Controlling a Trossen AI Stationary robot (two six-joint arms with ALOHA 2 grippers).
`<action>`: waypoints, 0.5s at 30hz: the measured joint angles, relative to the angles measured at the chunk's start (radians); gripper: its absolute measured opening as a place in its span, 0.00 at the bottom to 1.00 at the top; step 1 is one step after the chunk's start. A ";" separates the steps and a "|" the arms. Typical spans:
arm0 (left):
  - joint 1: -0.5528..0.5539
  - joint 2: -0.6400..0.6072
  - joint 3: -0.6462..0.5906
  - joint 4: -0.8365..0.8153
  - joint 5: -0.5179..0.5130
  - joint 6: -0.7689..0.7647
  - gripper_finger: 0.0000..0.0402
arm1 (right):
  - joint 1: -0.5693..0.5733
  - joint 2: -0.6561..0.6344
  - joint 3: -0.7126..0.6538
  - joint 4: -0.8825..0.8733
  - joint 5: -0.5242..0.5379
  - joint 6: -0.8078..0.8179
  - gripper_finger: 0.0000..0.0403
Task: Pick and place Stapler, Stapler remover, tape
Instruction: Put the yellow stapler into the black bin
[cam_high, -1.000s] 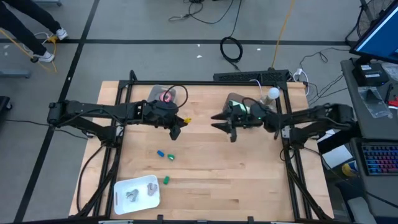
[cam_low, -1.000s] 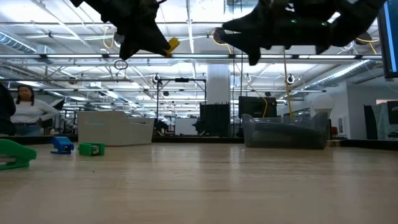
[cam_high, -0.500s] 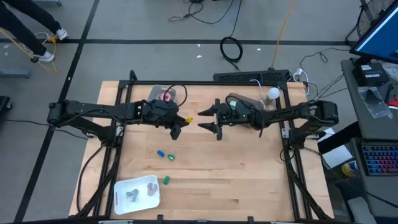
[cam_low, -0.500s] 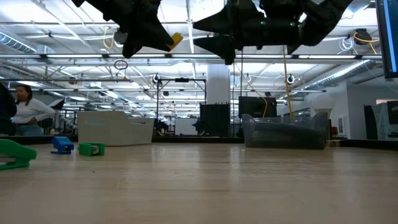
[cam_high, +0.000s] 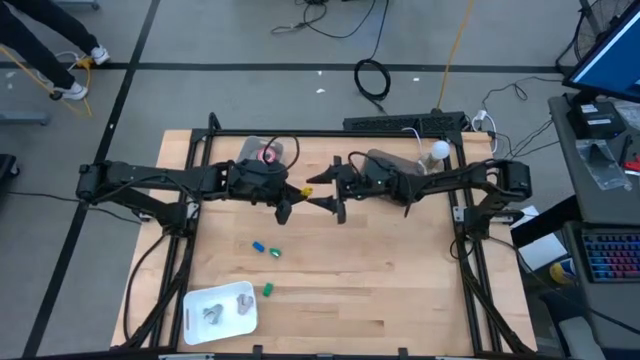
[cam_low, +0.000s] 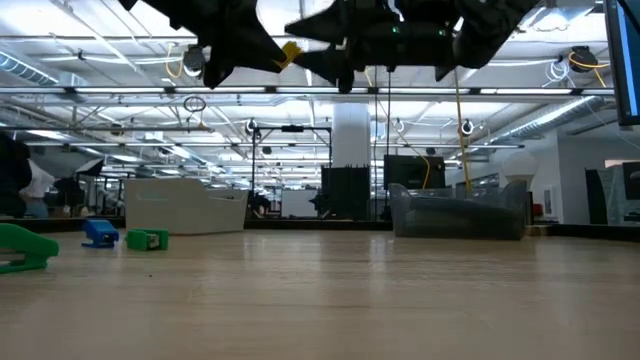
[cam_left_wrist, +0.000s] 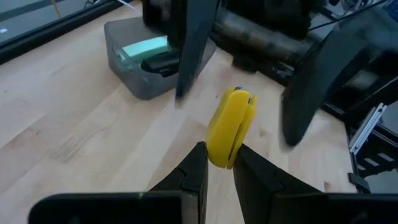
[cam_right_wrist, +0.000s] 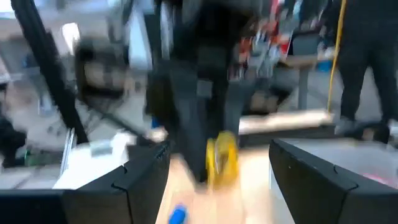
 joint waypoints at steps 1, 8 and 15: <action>0.000 0.000 0.000 0.001 -0.001 0.000 0.16 | -0.003 0.003 0.004 -0.015 -0.016 -0.001 0.67; -0.005 0.000 0.000 -0.006 -0.002 0.002 0.16 | -0.005 0.022 0.040 -0.016 -0.039 -0.002 0.63; -0.005 0.000 0.000 -0.008 -0.002 0.002 0.16 | -0.005 0.021 0.040 -0.044 -0.039 0.001 0.57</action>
